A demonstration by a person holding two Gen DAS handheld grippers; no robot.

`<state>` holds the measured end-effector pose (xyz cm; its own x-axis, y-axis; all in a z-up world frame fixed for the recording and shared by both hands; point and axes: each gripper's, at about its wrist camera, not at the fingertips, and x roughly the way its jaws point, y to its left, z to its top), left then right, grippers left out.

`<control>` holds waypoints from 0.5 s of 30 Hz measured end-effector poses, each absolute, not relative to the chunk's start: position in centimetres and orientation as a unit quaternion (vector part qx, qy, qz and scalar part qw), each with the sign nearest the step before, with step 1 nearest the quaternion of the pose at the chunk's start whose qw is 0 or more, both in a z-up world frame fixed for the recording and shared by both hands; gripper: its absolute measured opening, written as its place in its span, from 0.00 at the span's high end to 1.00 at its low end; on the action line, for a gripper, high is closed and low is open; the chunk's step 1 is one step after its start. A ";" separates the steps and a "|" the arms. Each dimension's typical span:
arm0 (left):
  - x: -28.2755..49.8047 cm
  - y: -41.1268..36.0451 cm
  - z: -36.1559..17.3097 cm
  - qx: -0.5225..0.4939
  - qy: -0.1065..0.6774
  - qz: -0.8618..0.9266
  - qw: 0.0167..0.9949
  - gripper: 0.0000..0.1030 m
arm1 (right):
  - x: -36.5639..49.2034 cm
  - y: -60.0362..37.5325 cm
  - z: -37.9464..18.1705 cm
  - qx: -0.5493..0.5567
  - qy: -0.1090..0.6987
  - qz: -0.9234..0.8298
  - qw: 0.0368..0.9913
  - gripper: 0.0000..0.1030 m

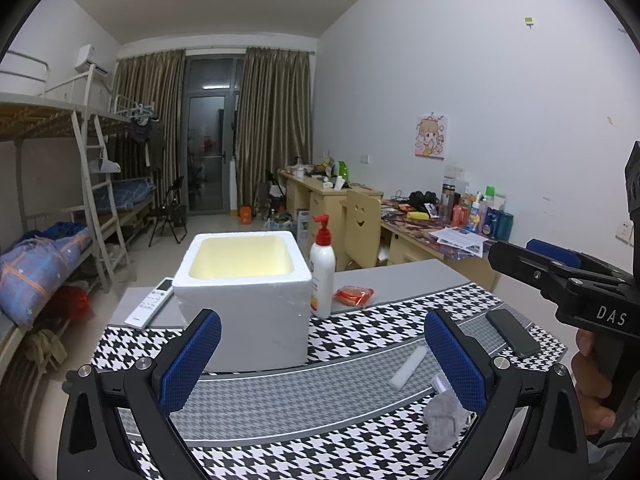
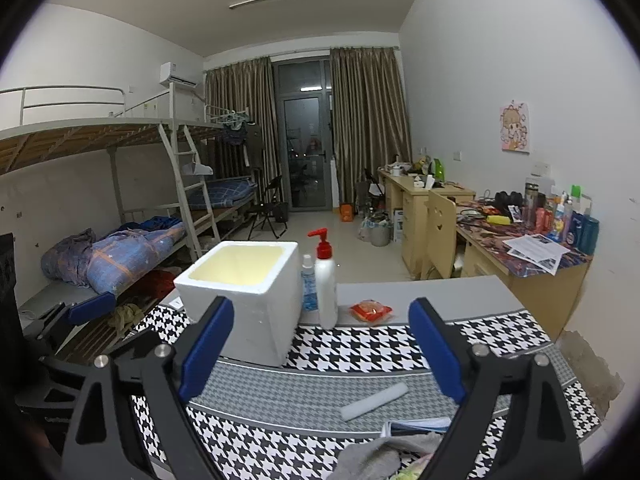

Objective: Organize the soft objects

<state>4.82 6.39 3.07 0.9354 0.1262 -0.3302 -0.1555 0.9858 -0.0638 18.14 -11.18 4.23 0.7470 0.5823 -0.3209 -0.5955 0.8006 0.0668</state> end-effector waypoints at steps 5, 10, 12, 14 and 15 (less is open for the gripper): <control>4.9 5.9 3.2 -0.043 0.156 0.072 0.984 0.01 | 18.0 -12.1 3.8 -0.025 0.163 0.300 0.940 0.11; 4.9 4.9 2.6 -0.044 0.161 0.055 0.984 0.01 | 17.6 -13.1 3.5 -0.023 0.160 0.291 0.943 0.11; 4.9 4.6 2.6 -0.044 0.162 0.049 0.985 0.01 | 17.6 -13.5 3.4 -0.019 0.162 0.287 0.944 0.11; 4.9 4.2 2.4 -0.044 0.162 0.043 0.985 0.01 | 17.6 -14.0 3.2 -0.015 0.164 0.284 0.944 0.11; 4.9 4.0 2.3 -0.043 0.163 0.041 0.985 0.01 | 17.5 -14.1 3.1 -0.014 0.165 0.283 0.945 0.11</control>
